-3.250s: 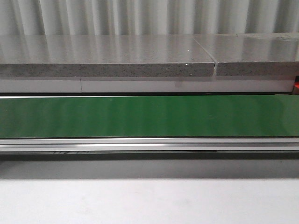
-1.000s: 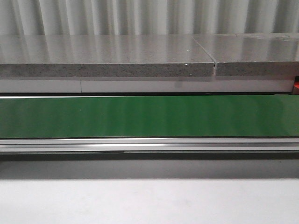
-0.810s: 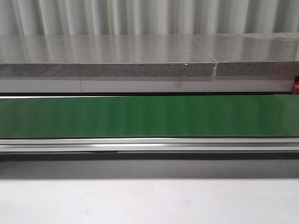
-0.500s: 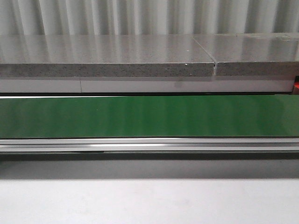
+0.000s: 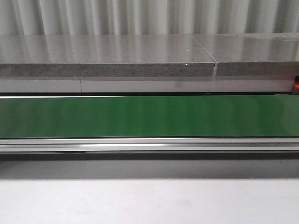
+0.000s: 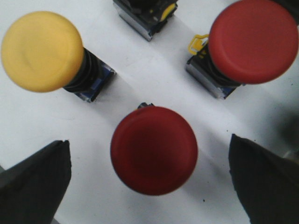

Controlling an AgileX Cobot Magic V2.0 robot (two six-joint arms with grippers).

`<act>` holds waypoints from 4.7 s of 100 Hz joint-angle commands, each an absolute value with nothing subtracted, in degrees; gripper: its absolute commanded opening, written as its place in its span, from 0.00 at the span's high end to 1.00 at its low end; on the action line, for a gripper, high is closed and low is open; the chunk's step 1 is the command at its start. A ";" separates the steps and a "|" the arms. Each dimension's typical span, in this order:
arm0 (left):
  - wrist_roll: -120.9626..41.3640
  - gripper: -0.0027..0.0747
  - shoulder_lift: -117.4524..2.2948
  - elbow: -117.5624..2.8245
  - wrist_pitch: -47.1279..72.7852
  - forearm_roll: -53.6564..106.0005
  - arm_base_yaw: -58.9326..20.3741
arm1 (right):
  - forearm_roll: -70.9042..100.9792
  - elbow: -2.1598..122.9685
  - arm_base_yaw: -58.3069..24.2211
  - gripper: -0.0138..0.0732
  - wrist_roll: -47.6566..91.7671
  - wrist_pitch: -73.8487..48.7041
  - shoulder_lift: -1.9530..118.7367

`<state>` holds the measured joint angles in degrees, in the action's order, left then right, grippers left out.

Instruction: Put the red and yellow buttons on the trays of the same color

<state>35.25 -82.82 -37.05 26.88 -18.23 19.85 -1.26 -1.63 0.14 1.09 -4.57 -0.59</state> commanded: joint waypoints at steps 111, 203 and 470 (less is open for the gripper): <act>35.45 0.81 -80.28 -38.54 21.07 -19.29 19.93 | -1.66 -1.31 0.26 0.92 1.24 0.00 -1.42; 17.98 0.96 -60.76 -51.49 36.28 -4.57 10.21 | -1.66 -1.31 0.26 0.92 1.24 0.00 -1.42; 23.46 0.11 -67.71 -37.31 26.94 -4.17 36.63 | -1.66 -1.31 0.26 0.92 1.24 0.00 -1.42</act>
